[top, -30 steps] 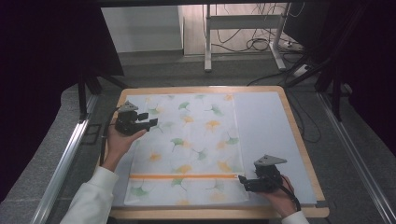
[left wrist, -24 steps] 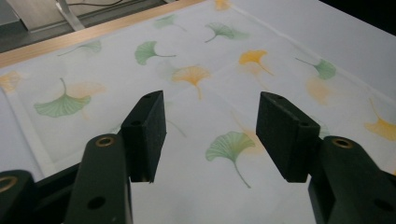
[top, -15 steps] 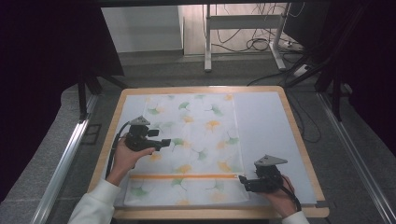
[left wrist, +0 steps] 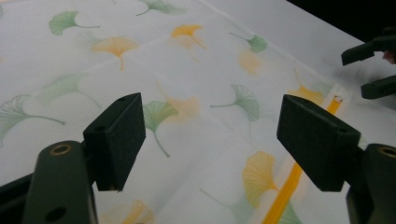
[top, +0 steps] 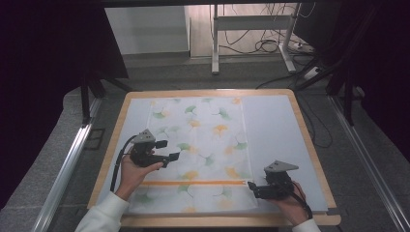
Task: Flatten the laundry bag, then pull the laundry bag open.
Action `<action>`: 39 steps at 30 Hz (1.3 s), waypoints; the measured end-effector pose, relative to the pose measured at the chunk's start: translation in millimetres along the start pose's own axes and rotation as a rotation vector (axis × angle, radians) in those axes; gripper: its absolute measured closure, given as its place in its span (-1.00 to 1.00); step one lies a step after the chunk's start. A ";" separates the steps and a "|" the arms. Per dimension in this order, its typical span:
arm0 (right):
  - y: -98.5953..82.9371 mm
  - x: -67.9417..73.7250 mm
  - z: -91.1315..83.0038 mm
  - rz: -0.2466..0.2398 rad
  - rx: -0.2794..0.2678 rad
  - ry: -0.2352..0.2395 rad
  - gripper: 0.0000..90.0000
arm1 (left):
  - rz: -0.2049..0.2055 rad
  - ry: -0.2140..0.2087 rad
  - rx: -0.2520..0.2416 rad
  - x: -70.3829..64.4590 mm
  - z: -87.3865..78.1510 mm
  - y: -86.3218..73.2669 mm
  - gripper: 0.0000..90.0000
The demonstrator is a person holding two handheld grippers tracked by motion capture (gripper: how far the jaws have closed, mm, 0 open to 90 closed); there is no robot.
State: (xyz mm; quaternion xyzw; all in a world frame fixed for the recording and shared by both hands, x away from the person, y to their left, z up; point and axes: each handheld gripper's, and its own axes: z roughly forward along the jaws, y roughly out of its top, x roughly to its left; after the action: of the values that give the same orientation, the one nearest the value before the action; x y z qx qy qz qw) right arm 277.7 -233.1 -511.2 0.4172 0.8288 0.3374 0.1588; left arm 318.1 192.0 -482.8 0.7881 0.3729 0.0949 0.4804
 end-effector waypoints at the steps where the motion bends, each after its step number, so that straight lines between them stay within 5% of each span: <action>1: 0.1 0.0 -0.7 0.003 -0.002 0.001 -0.58 | 0.023 0.004 0.008 -6.8 1.6 -2.0 -0.41; 4: -0.1 0.0 -1.6 0.005 -0.003 0.001 -0.58 | 0.058 0.006 0.023 -17.6 5.4 -2.7 -0.38; 26: -9.7 7.7 -22.4 0.009 -0.045 0.021 -0.57 | 0.133 -0.098 0.064 -68.7 26.8 7.1 -0.23; 34: -12.2 8.8 -24.3 0.010 -0.040 0.028 -0.54 | 0.132 -0.112 0.088 -75.1 38.6 10.0 -0.30; 39: -15.1 12.0 -27.0 0.001 -0.035 0.058 -0.27 | 0.116 -0.128 0.104 -79.5 46.0 12.9 -0.32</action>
State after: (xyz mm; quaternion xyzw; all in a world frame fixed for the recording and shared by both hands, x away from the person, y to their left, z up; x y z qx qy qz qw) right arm 246.9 -241.4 -502.0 0.4046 0.8270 0.3637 0.1417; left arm 291.9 103.0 -479.5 0.8367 0.2997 0.0522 0.4554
